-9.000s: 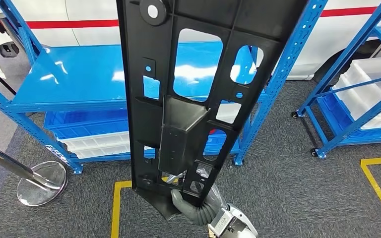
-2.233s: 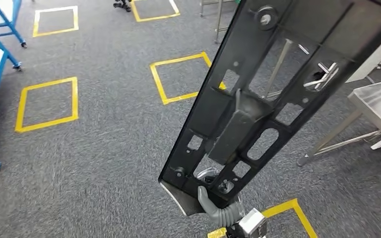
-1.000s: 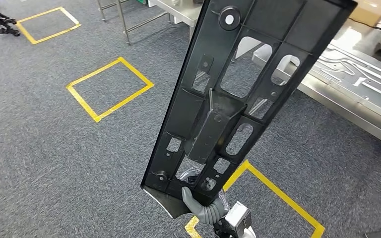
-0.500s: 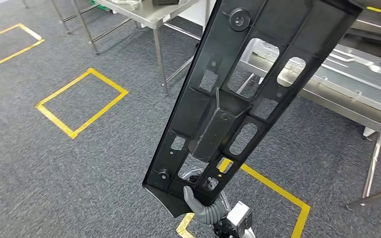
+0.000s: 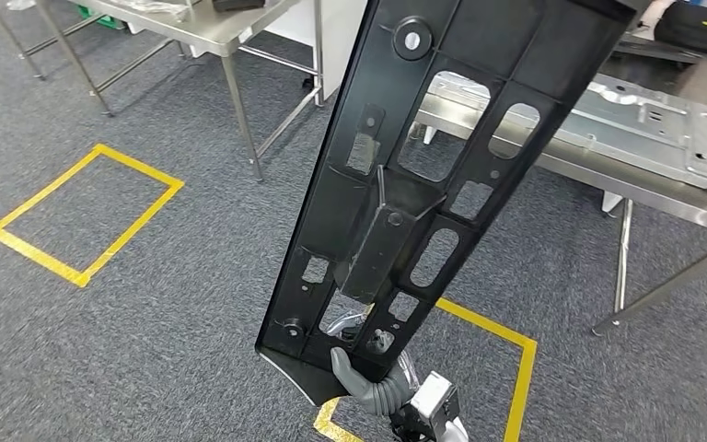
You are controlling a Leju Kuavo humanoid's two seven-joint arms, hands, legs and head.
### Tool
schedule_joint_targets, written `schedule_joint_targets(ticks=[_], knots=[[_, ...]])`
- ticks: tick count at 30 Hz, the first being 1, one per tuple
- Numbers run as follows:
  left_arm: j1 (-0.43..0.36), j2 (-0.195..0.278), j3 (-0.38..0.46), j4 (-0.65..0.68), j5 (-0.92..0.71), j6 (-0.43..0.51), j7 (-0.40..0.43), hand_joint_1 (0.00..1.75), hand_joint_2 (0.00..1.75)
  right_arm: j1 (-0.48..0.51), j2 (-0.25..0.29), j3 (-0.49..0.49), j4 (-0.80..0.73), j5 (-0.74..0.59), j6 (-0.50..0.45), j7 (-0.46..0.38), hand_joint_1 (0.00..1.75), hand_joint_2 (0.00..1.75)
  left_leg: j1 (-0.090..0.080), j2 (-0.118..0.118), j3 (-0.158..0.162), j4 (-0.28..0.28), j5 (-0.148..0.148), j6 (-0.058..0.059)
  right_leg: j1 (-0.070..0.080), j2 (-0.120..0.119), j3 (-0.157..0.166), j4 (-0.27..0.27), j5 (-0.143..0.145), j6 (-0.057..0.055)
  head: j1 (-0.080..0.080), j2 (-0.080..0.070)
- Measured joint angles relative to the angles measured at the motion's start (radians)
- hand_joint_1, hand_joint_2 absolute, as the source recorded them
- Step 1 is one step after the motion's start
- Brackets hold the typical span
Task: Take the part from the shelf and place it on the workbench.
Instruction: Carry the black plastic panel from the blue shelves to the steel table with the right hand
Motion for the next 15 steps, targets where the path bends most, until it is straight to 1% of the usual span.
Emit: schedule_joint_targets(ticks=[1,2,3,4,5,6,7,8,9,10,11,12,13,14,15], knots=[[-0.001,-0.002,0.000,0.000,-0.005,0.000,-0.003,0.00,1.75,0.000,-0.001,0.000,0.000,-0.004,-0.005,0.000,1.75,1.75,-0.002,0.010,0.002,0.000,-0.001,-0.001,0.004,-0.023,0.044,-0.080,0.027,-0.007,0.000,0.000],[-0.002,-0.004,-0.001,0.000,-0.012,-0.001,-0.009,0.00,1.75,0.000,-0.002,-0.002,-0.002,-0.008,-0.014,-0.001,1.75,1.75,-0.004,0.018,0.004,0.000,-0.003,-0.004,0.009,-0.044,0.081,-0.146,0.047,-0.014,0.000,0.000],[-0.003,-0.005,-0.002,0.000,-0.023,-0.001,-0.016,0.00,1.75,0.004,-0.003,-0.006,-0.006,-0.012,-0.028,-0.002,1.75,1.75,-0.006,0.025,0.006,0.001,-0.004,-0.008,0.014,-0.060,0.104,-0.191,0.056,-0.020,0.000,0.000],[-0.004,-0.006,-0.005,0.000,-0.036,-0.003,-0.024,0.00,1.75,0.010,-0.004,-0.013,-0.013,-0.015,-0.043,-0.002,1.75,1.75,-0.007,0.033,0.008,0.001,-0.005,-0.013,0.018,-0.067,0.111,-0.209,0.056,-0.024,0.000,0.000],[-0.005,-0.007,-0.009,0.000,-0.051,-0.005,-0.030,0.00,1.75,0.021,-0.006,-0.023,-0.024,-0.016,-0.059,-0.002,1.75,1.75,-0.008,0.040,0.010,-0.001,-0.006,-0.018,0.020,-0.057,0.110,-0.210,0.058,-0.027,0.000,0.000],[-0.007,-0.008,-0.015,0.000,-0.064,-0.007,-0.033,0.00,1.75,0.034,-0.008,-0.034,-0.037,-0.017,-0.075,-0.002,1.75,1.75,-0.008,0.048,0.011,-0.001,-0.008,-0.023,0.017,-0.046,0.111,-0.214,0.061,-0.030,0.000,0.000],[-0.008,-0.007,-0.023,0.000,-0.076,-0.010,-0.034,0.00,1.75,0.049,-0.010,-0.046,-0.052,-0.017,-0.087,-0.002,1.75,1.75,-0.008,0.042,0.012,0.004,-0.014,-0.028,0.013,-0.036,0.114,-0.221,0.065,-0.034,0.000,0.000],[-0.010,-0.007,-0.030,0.000,-0.085,-0.014,-0.031,0.00,1.75,0.062,-0.012,-0.056,-0.066,-0.016,-0.095,-0.002,1.75,1.75,-0.007,0.024,0.005,0.025,-0.032,-0.033,0.008,-0.025,0.117,-0.227,0.070,-0.039,0.000,0.000],[-0.012,-0.006,-0.036,0.000,-0.092,-0.018,-0.027,0.00,1.75,0.071,-0.013,-0.063,-0.080,-0.015,-0.100,-0.002,1.75,1.75,-0.005,0.001,-0.013,0.069,-0.060,-0.038,0.004,-0.013,0.119,-0.232,0.074,-0.044,0.000,0.000],[-0.013,-0.006,-0.041,0.000,-0.096,-0.022,-0.023,0.00,1.75,0.078,-0.014,-0.068,-0.091,-0.013,-0.103,-0.001,1.75,1.75,-0.002,-0.025,-0.039,0.133,-0.095,-0.041,0.003,-0.001,0.118,-0.233,0.076,-0.046,0.000,0.000],[-0.014,-0.005,-0.045,0.000,-0.098,-0.025,-0.018,0.00,1.75,0.084,-0.014,-0.071,-0.098,-0.011,-0.104,0.000,1.75,1.75,0.000,-0.041,-0.072,0.206,-0.129,-0.044,0.002,0.012,0.117,-0.233,0.077,-0.048,0.000,0.000],[-0.013,-0.005,-0.049,0.000,-0.098,-0.026,-0.015,0.00,1.75,0.089,-0.014,-0.074,-0.105,-0.007,-0.104,0.002,1.75,1.75,0.001,-0.047,-0.100,0.266,-0.149,-0.046,0.002,0.026,0.116,-0.232,0.078,-0.048,0.000,0.000],[-0.013,-0.004,-0.052,0.000,-0.098,-0.027,-0.012,0.00,1.75,0.093,-0.015,-0.077,-0.109,-0.003,-0.104,0.005,1.75,1.75,0.002,-0.049,-0.114,0.295,-0.150,-0.048,0.002,0.040,0.116,-0.230,0.078,-0.048,0.000,0.000],[-0.013,-0.004,-0.054,0.000,-0.098,-0.027,-0.010,0.00,1.75,0.096,-0.015,-0.078,-0.113,0.000,-0.103,0.009,1.75,1.75,0.003,-0.050,-0.110,0.282,-0.130,-0.048,0.002,0.055,0.117,-0.228,0.078,-0.047,0.000,0.000],[-0.013,-0.003,-0.054,0.000,-0.097,-0.027,-0.009,0.00,1.75,0.097,-0.015,-0.080,-0.118,0.002,-0.101,0.013,1.75,1.75,0.004,-0.056,-0.088,0.229,-0.093,-0.047,0.002,0.070,0.118,-0.226,0.077,-0.046,0.000,0.000]])
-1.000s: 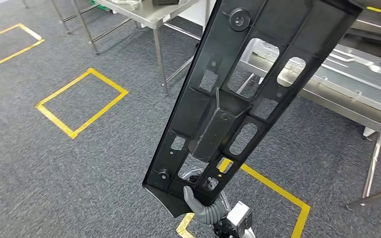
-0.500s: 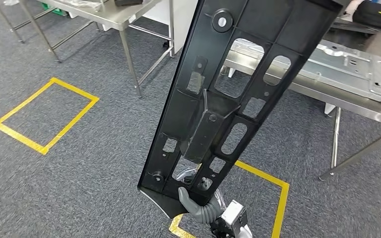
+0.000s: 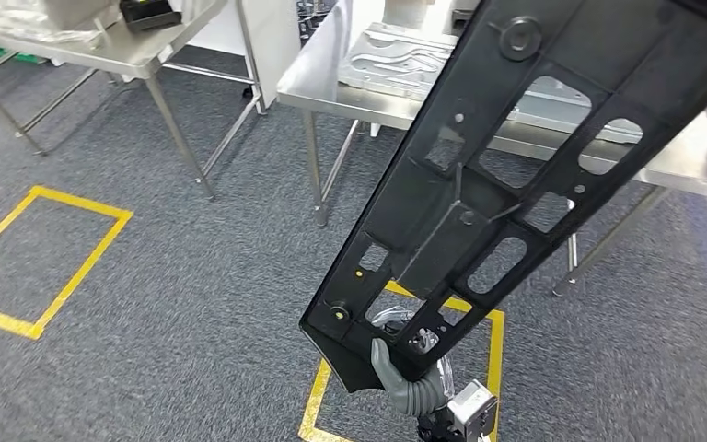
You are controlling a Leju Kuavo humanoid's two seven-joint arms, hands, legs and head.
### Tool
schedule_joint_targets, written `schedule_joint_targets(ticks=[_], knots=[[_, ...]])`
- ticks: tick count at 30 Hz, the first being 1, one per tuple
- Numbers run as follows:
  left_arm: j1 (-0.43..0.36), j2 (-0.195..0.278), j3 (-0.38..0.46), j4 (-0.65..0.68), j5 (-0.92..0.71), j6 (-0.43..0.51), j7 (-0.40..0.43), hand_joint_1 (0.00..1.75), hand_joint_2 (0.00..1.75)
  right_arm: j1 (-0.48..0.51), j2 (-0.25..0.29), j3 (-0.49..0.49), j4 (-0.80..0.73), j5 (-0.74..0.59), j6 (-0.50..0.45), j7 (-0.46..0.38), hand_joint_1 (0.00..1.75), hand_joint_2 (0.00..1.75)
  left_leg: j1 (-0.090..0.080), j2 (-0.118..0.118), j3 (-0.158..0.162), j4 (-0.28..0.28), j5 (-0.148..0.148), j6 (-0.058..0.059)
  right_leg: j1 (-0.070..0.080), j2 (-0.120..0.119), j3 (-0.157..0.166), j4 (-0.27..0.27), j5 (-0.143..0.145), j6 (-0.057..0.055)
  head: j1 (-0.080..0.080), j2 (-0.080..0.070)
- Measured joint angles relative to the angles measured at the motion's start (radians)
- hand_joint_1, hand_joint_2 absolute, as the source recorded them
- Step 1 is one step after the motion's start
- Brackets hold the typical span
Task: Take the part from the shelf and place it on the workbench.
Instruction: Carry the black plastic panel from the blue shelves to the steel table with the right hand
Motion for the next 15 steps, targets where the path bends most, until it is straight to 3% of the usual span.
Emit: schedule_joint_targets(ticks=[1,3,4,6,7,9,10,12,13,14,15], knots=[[0.000,0.001,0.000,0.000,0.001,0.000,0.001,0.00,1.75,0.000,0.000,-0.001,-0.004,0.002,0.002,0.004,1.75,1.75,0.002,-0.016,0.032,-0.075,0.040,0.002,-0.001,0.013,0.000,0.003,-0.001,0.003,0.000,0.000],[0.000,0.002,-0.001,0.000,0.002,0.001,0.001,0.00,1.75,-0.001,0.001,-0.003,-0.012,0.004,0.007,0.011,1.75,1.75,0.005,-0.057,0.083,-0.194,0.083,0.007,0.001,0.036,-0.005,0.012,-0.005,0.013,0.000,0.000],[0.000,0.002,-0.001,0.000,0.003,0.001,0.001,0.00,1.75,-0.001,0.001,-0.004,-0.015,0.005,0.008,0.013,1.75,1.75,0.004,-0.069,0.093,-0.217,0.086,0.012,0.001,0.045,-0.010,0.015,-0.005,0.019,0.000,0.000],[-0.002,0.002,-0.001,0.000,0.003,0.001,0.000,0.00,1.75,0.000,0.001,-0.005,-0.019,0.007,0.010,0.015,1.75,1.75,0.002,-0.059,0.094,-0.223,0.087,0.025,-0.002,0.062,-0.017,0.015,-0.002,0.033,0.000,0.000],[-0.003,0.002,-0.001,0.000,0.003,0.001,-0.001,0.00,1.75,0.001,0.001,-0.007,-0.021,0.008,0.010,0.015,1.75,1.75,0.002,-0.049,0.095,-0.226,0.091,0.032,-0.003,0.055,-0.020,0.018,-0.004,0.039,0.000,0.000],[-0.004,0.002,-0.001,0.000,0.002,0.001,-0.006,0.00,1.75,0.002,0.001,-0.010,-0.024,0.009,0.013,0.014,1.75,1.75,0.004,-0.025,0.095,-0.234,0.097,0.046,-0.001,0.006,-0.046,0.071,-0.038,0.049,0.000,0.000],[-0.005,0.002,-0.001,0.000,0.002,0.001,-0.008,0.00,1.75,0.002,0.000,-0.010,-0.025,0.010,0.014,0.013,1.75,1.75,0.003,-0.013,0.095,-0.236,0.097,0.050,-0.002,-0.026,-0.074,0.129,-0.071,0.053,0.000,0.000],[-0.004,0.003,-0.001,0.000,0.001,0.000,-0.011,0.00,1.75,0.002,-0.001,-0.011,-0.025,0.011,0.017,0.011,1.75,1.75,0.000,0.014,0.093,-0.236,0.095,0.053,-0.004,-0.053,-0.142,0.264,-0.131,0.060,0.000,0.000],[-0.005,0.003,-0.001,0.000,0.001,-0.001,-0.012,0.00,1.75,0.003,-0.001,-0.011,-0.025,0.011,0.018,0.011,1.75,1.75,-0.001,0.028,0.093,-0.236,0.094,0.053,-0.005,-0.056,-0.161,0.303,-0.139,0.061,0.000,0.000],[-0.006,0.003,-0.001,0.000,0.002,-0.001,-0.013,0.00,1.75,0.003,-0.002,-0.012,-0.024,0.011,0.019,0.010,1.75,1.75,-0.002,0.041,0.094,-0.235,0.093,0.053,-0.006,-0.059,-0.160,0.302,-0.127,0.061,0.000,0.000],[-0.008,0.003,-0.001,0.000,0.002,-0.001,-0.013,0.00,1.75,0.003,-0.002,-0.012,-0.024,0.011,0.020,0.010,1.75,1.75,-0.003,0.052,0.096,-0.235,0.091,0.052,-0.005,-0.064,-0.138,0.260,-0.098,0.058,0.000,0.000]])
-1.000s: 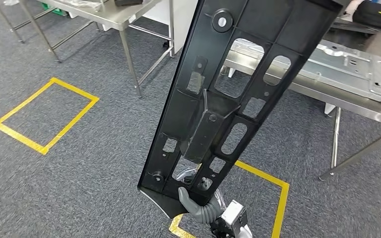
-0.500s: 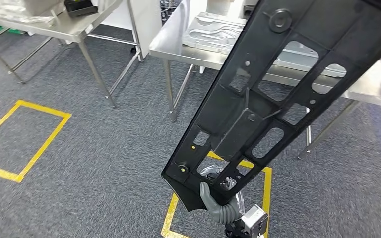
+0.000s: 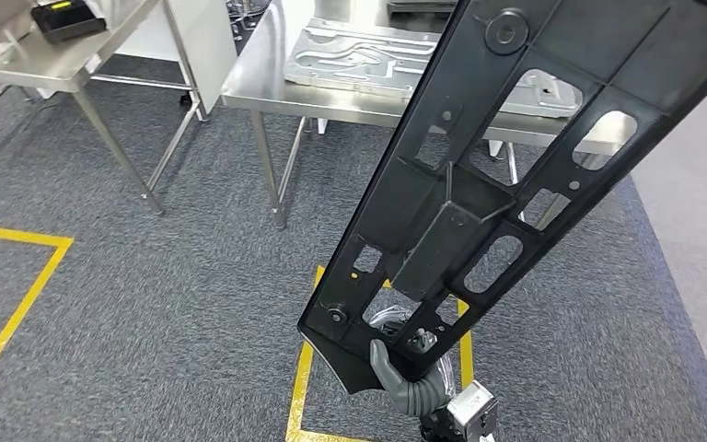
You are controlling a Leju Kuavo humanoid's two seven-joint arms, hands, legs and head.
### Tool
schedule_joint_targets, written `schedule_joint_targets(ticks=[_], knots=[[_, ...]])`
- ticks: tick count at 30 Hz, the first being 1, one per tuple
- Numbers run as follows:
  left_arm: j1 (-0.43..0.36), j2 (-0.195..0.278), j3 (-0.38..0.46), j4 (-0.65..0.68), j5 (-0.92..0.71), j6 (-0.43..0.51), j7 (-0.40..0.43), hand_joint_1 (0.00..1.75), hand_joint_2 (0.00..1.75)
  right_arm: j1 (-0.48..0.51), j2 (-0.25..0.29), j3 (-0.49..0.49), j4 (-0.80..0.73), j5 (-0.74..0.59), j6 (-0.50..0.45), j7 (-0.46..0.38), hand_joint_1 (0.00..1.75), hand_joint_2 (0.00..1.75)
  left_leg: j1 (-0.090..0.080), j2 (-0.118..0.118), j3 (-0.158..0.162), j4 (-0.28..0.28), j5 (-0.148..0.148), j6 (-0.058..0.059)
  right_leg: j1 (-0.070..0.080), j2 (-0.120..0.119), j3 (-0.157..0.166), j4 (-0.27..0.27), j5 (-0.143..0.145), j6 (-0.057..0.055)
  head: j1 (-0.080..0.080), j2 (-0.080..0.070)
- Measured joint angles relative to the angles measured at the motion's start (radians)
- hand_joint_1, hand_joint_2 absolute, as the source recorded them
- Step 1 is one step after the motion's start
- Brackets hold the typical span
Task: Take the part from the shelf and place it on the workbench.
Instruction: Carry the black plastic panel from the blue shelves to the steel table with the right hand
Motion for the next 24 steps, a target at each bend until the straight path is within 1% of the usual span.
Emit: schedule_joint_targets(ticks=[1,2,3,4,5,6,7,8,9,10,11,12,13,14,15,16,17,18,19,20,22,23,24], knots=[[-0.002,0.000,0.000,0.000,0.000,0.000,0.000,0.00,1.75,0.000,0.000,0.000,0.000,0.000,0.001,0.000,1.75,1.75,-0.001,0.011,0.003,0.000,-0.002,-0.002,0.002,-0.013,0.039,-0.071,0.036,-0.005,0.000,0.000],[-0.004,0.000,0.000,0.000,0.001,0.000,0.000,0.00,1.75,-0.001,0.000,0.000,0.000,0.000,0.002,0.000,1.75,1.75,-0.004,0.020,0.007,0.000,-0.005,-0.005,0.007,-0.036,0.079,-0.146,0.064,-0.013,0.000,0.000],[-0.005,-0.001,0.000,0.000,0.001,0.000,-0.001,0.00,1.75,-0.002,0.000,0.000,0.000,0.000,0.003,0.000,1.75,1.75,-0.006,0.029,0.010,0.001,-0.008,-0.009,0.013,-0.054,0.109,-0.204,0.082,-0.021,0.000,0.000],[-0.005,-0.001,0.000,0.000,0.002,0.000,-0.001,0.00,1.75,-0.004,0.000,0.000,0.000,0.000,0.005,0.000,1.75,1.75,-0.008,0.038,0.012,0.001,-0.011,-0.013,0.018,-0.066,0.126,-0.237,0.089,-0.027,0.000,0.000],[-0.006,-0.001,0.000,0.000,0.003,0.000,-0.001,0.00,1.75,-0.005,0.000,0.000,0.000,0.001,0.006,0.000,1.75,1.75,-0.009,0.046,0.014,0.001,-0.013,-0.019,0.022,-0.068,0.129,-0.247,0.088,-0.032,0.000,0.000],[-0.007,-0.001,0.000,0.000,0.004,0.001,-0.001,0.00,1.75,-0.005,0.000,0.000,0.000,0.001,0.008,0.000,1.75,1.75,-0.009,0.056,0.017,0.000,-0.015,-0.024,0.022,-0.055,0.127,-0.249,0.090,-0.035,0.000,0.000],[-0.008,-0.001,0.000,0.000,0.004,0.002,-0.001,0.00,1.75,-0.005,0.000,0.000,0.000,0.002,0.009,0.000,1.75,1.75,-0.007,0.057,0.019,0.002,-0.019,-0.029,0.019,-0.044,0.128,-0.252,0.092,-0.038,0.000,0.000],[-0.008,0.000,0.000,0.000,0.006,0.003,-0.001,0.00,1.75,-0.005,0.000,0.000,0.000,0.002,0.010,0.000,1.75,1.75,-0.006,0.042,0.017,0.013,-0.028,-0.035,0.016,-0.034,0.130,-0.256,0.095,-0.043,0.000,0.000],[-0.008,0.000,0.000,0.000,0.007,0.003,-0.001,0.00,1.75,-0.006,0.001,0.000,0.000,0.002,0.011,0.000,1.75,1.75,-0.004,0.018,0.005,0.043,-0.048,-0.041,0.012,-0.026,0.133,-0.261,0.098,-0.048,0.000,0.000],[-0.007,0.000,0.000,0.000,0.009,0.004,-0.001,0.00,1.75,-0.007,0.001,0.000,0.000,0.003,0.013,0.000,1.75,1.75,-0.002,-0.011,-0.019,0.095,-0.077,-0.046,0.008,-0.018,0.135,-0.263,0.100,-0.052,0.000,0.000],[-0.006,0.001,0.000,0.000,0.012,0.004,0.001,0.00,1.75,-0.009,0.001,0.000,0.000,0.004,0.015,0.000,1.75,1.75,-0.001,-0.034,-0.052,0.163,-0.110,-0.049,0.008,-0.011,0.135,-0.263,0.100,-0.056,0.000,0.000],[-0.004,0.001,0.001,0.000,0.014,0.004,0.003,0.00,1.75,-0.010,0.002,0.000,0.000,0.006,0.018,0.000,1.75,1.75,0.000,-0.044,-0.087,0.233,-0.137,-0.052,0.008,-0.003,0.135,-0.263,0.099,-0.058,0.000,0.000],[-0.001,0.002,0.001,0.000,0.017,0.004,0.005,0.00,1.75,-0.010,0.002,0.000,0.001,0.008,0.020,0.000,1.75,1.75,0.001,-0.047,-0.114,0.282,-0.148,-0.054,0.009,0.005,0.135,-0.261,0.099,-0.059,0.000,0.000],[0.001,0.002,0.001,0.000,0.019,0.004,0.007,0.00,1.75,-0.010,0.002,0.000,0.002,0.011,0.022,0.000,1.75,1.75,0.001,-0.048,-0.125,0.295,-0.138,-0.055,0.009,0.013,0.136,-0.259,0.097,-0.058,0.000,0.000],[0.003,0.003,0.001,0.000,0.021,0.003,0.008,0.00,1.75,-0.011,0.002,0.000,0.003,0.014,0.024,0.000,1.75,1.75,0.003,-0.048,-0.117,0.265,-0.108,-0.055,0.009,0.020,0.137,-0.257,0.096,-0.057,0.000,0.000],[0.005,0.004,0.001,0.000,0.021,0.003,0.008,0.00,1.75,-0.011,0.002,0.000,0.003,0.017,0.025,0.000,1.75,1.75,0.004,-0.049,-0.092,0.201,-0.066,-0.054,0.008,0.026,0.138,-0.253,0.093,-0.054,0.000,0.000],[0.005,0.005,0.002,0.000,0.022,0.003,0.008,0.00,1.75,-0.012,0.002,0.000,0.004,0.019,0.025,0.000,1.75,1.75,0.005,-0.052,-0.061,0.130,-0.032,-0.052,0.008,0.030,0.138,-0.249,0.089,-0.050,0.000,0.000],[0.005,0.006,0.002,0.000,0.022,0.003,0.008,0.00,1.75,-0.013,0.002,0.000,0.004,0.021,0.025,0.000,1.75,1.75,0.004,-0.055,-0.037,0.072,-0.008,-0.047,0.009,0.033,0.137,-0.244,0.086,-0.045,0.000,0.000],[0.004,0.006,0.002,0.000,0.022,0.003,0.008,0.00,1.75,-0.014,0.002,0.000,0.004,0.021,0.025,0.000,1.75,1.75,0.003,-0.058,-0.023,0.036,0.002,-0.042,0.011,0.035,0.135,-0.241,0.084,-0.041,0.000,0.000],[0.003,0.006,0.002,0.000,0.022,0.003,0.008,0.00,1.75,-0.015,0.002,0.000,0.004,0.021,0.025,0.000,1.75,1.75,0.002,-0.060,-0.020,0.025,0.000,-0.037,0.011,0.036,0.133,-0.239,0.083,-0.035,0.000,0.000],[0.003,0.006,0.002,0.000,0.022,0.003,0.008,0.00,1.75,-0.016,0.002,0.000,0.003,0.021,0.025,0.000,1.75,1.75,0.001,-0.058,-0.020,0.021,0.002,-0.023,0.010,0.035,0.132,-0.238,0.080,-0.024,0.000,0.000],[0.003,0.006,0.002,0.000,0.022,0.003,0.008,0.00,1.75,-0.016,0.002,0.000,0.003,0.022,0.025,0.000,1.75,1.75,0.001,-0.057,-0.018,0.017,0.003,-0.016,0.009,0.031,0.129,-0.230,0.074,-0.018,0.000,0.000],[0.003,0.006,0.002,0.000,0.022,0.003,0.007,0.00,1.75,-0.017,0.002,0.000,0.003,0.023,0.025,0.000,1.75,1.75,0.003,-0.055,-0.016,0.013,0.003,-0.010,0.008,0.026,0.118,-0.206,0.058,-0.013,0.000,0.000]])
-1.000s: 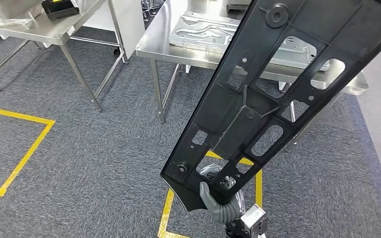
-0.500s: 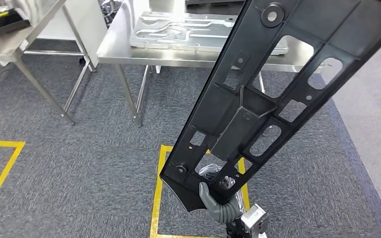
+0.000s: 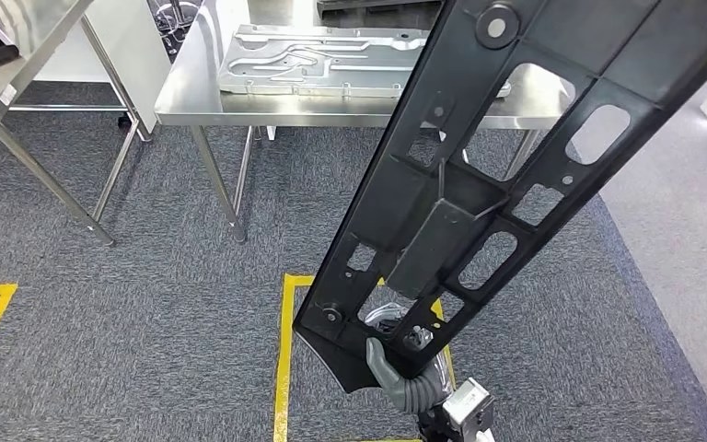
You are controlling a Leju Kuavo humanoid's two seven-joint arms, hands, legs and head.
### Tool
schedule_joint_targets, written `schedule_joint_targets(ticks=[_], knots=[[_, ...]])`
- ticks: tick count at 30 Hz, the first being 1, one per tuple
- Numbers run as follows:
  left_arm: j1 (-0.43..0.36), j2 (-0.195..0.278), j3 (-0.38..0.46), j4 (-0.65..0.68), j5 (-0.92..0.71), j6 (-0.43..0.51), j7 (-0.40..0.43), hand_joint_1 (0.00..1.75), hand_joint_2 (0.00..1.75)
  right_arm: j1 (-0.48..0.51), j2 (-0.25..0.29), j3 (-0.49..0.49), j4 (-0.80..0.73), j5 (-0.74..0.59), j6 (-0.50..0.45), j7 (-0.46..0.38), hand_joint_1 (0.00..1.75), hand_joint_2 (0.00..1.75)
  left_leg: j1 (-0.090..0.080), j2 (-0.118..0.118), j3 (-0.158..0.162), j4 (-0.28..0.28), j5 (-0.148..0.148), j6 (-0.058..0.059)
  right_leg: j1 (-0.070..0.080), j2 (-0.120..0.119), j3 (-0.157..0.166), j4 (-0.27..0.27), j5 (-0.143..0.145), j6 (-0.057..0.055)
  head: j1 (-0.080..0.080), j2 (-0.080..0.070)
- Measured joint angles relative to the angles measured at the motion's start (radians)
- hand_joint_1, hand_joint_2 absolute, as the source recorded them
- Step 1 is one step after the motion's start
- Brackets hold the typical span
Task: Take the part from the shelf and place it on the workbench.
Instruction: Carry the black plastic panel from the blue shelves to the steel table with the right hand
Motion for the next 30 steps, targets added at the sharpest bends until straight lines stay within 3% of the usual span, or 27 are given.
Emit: schedule_joint_targets(ticks=[1,3,4,5,6,8,10,12,15,16,18,19,20,21,22,24,25,27,30], knots=[[0.000,0.000,0.000,0.000,0.000,0.000,-0.001,0.00,1.75,0.000,0.000,0.000,0.000,0.001,0.000,0.000,1.75,1.75,0.002,0.002,0.002,-0.003,0.000,0.005,-0.002,-0.006,-0.022,0.046,-0.025,0.005,0.000,0.000],[0.001,0.000,0.000,0.000,0.000,0.000,-0.002,0.00,1.75,0.000,0.000,0.000,0.000,0.004,0.000,0.000,1.75,1.75,0.001,0.006,0.004,-0.003,-0.002,0.010,-0.005,-0.014,-0.095,0.183,-0.083,0.012,0.000,0.000],[0.002,0.000,0.000,0.000,0.000,0.000,-0.002,0.00,1.75,0.001,0.000,0.000,0.000,0.007,0.001,0.000,1.75,1.75,0.000,0.008,0.005,-0.003,-0.004,0.010,-0.007,-0.016,-0.128,0.239,-0.099,0.015,0.000,0.000],[0.003,0.000,0.000,0.000,0.000,0.000,-0.002,0.00,1.75,0.002,0.000,0.000,0.000,0.009,0.001,0.000,1.75,1.75,0.000,0.009,0.007,-0.003,-0.006,0.010,-0.008,-0.017,-0.146,0.262,-0.095,0.015,0.000,0.000],[0.003,0.000,0.000,0.000,0.000,0.000,-0.002,0.00,1.75,0.003,0.000,0.000,0.000,0.012,0.002,0.000,1.75,1.75,0.000,0.010,0.012,-0.003,-0.009,0.008,-0.009,-0.018,-0.141,0.244,-0.070,0.015,0.000,0.000],[0.004,-0.001,0.000,0.000,0.000,0.000,-0.002,0.00,1.75,0.003,0.000,0.000,0.000,0.016,0.004,-0.001,1.75,1.75,0.000,0.011,0.025,-0.003,-0.018,0.003,-0.007,-0.025,-0.078,0.107,0.009,0.007,0.000,0.000],[0.003,-0.002,0.000,0.000,0.000,0.000,-0.002,0.00,1.75,0.003,0.000,0.000,-0.001,0.017,0.006,-0.001,1.75,1.75,-0.003,0.011,0.035,-0.003,-0.028,-0.006,-0.001,-0.032,-0.022,-0.008,0.046,-0.005,0.000,0.000],[0.002,-0.002,0.000,0.000,-0.001,0.000,-0.002,0.00,1.75,0.003,0.000,0.000,-0.003,0.018,0.006,-0.002,1.75,1.75,-0.004,0.013,0.039,-0.006,-0.034,-0.017,0.006,-0.032,-0.012,-0.028,0.038,-0.015,0.000,0.000],[0.000,-0.002,0.000,0.000,-0.001,0.000,-0.002,0.00,1.75,0.005,0.001,-0.001,-0.007,0.018,0.007,-0.003,1.75,1.75,-0.002,0.014,0.037,0.017,-0.053,-0.034,-0.001,-0.025,0.004,-0.043,0.035,-0.031,0.000,0.000],[-0.001,-0.002,0.000,0.000,-0.001,0.000,-0.003,0.00,1.75,0.005,0.002,-0.001,-0.008,0.018,0.007,-0.003,1.75,1.75,-0.002,0.012,0.018,0.059,-0.072,-0.038,-0.004,-0.024,0.013,-0.048,0.032,-0.037,0.000,0.000],[0.001,-0.002,0.000,0.000,-0.001,0.000,-0.003,0.00,1.75,0.005,0.004,-0.001,-0.009,0.018,0.007,-0.003,1.75,1.75,0.000,0.009,-0.056,0.194,-0.124,-0.044,-0.002,-0.024,0.026,-0.050,0.022,-0.046,0.000,0.000],[0.002,-0.001,0.000,0.000,0.000,0.000,-0.003,0.00,1.75,0.006,0.005,-0.001,-0.009,0.018,0.008,-0.003,1.75,1.75,0.000,0.009,-0.096,0.256,-0.139,-0.046,-0.001,-0.022,0.033,-0.050,0.015,-0.048,0.000,0.000],[0.004,-0.001,0.000,0.000,0.000,0.000,-0.003,0.00,1.75,0.007,0.005,-0.001,-0.008,0.018,0.008,-0.003,1.75,1.75,0.000,0.009,-0.124,0.290,-0.135,-0.047,0.000,-0.019,0.042,-0.049,0.008,-0.048,0.000,0.000],[0.006,-0.001,0.000,0.000,0.000,0.000,-0.003,0.00,1.75,0.007,0.005,-0.001,-0.008,0.018,0.009,-0.003,1.75,1.75,0.000,0.009,-0.134,0.284,-0.109,-0.047,0.000,-0.015,0.052,-0.049,0.000,-0.047,0.000,0.000],[0.008,-0.001,0.000,0.000,0.000,0.000,-0.004,0.00,1.75,0.007,0.005,-0.001,-0.008,0.018,0.010,-0.003,1.75,1.75,0.000,0.008,-0.123,0.237,-0.064,-0.045,0.001,-0.012,0.065,-0.048,-0.009,-0.045,0.000,0.000],[0.010,0.000,0.001,0.000,0.000,0.000,-0.004,0.00,1.75,0.007,0.005,-0.001,-0.008,0.019,0.011,-0.003,1.75,1.75,-0.003,0.006,-0.075,0.103,0.020,-0.036,0.003,-0.008,0.089,-0.048,-0.028,-0.039,0.000,0.000],[0.010,0.001,0.001,0.000,0.000,0.000,-0.005,0.00,1.75,0.006,0.005,-0.001,-0.008,0.019,0.011,-0.003,1.75,1.75,-0.005,0.005,-0.054,0.055,0.037,-0.030,0.003,-0.007,0.096,-0.047,-0.036,-0.034,0.000,0.000],[0.009,0.001,0.001,0.000,0.001,0.000,-0.005,0.00,1.75,0.006,0.006,-0.002,-0.008,0.019,0.012,-0.004,1.75,1.75,-0.010,0.003,-0.036,0.023,0.029,-0.019,0.005,-0.007,0.102,-0.047,-0.042,-0.023,0.000,0.000],[0.011,0.001,0.001,0.000,0.002,0.000,-0.005,0.00,1.75,0.005,0.006,-0.002,-0.008,0.020,0.014,-0.003,1.75,1.75,-0.004,0.002,-0.018,0.006,0.020,-0.002,0.003,-0.010,0.095,-0.017,-0.047,-0.009,0.000,0.000]])
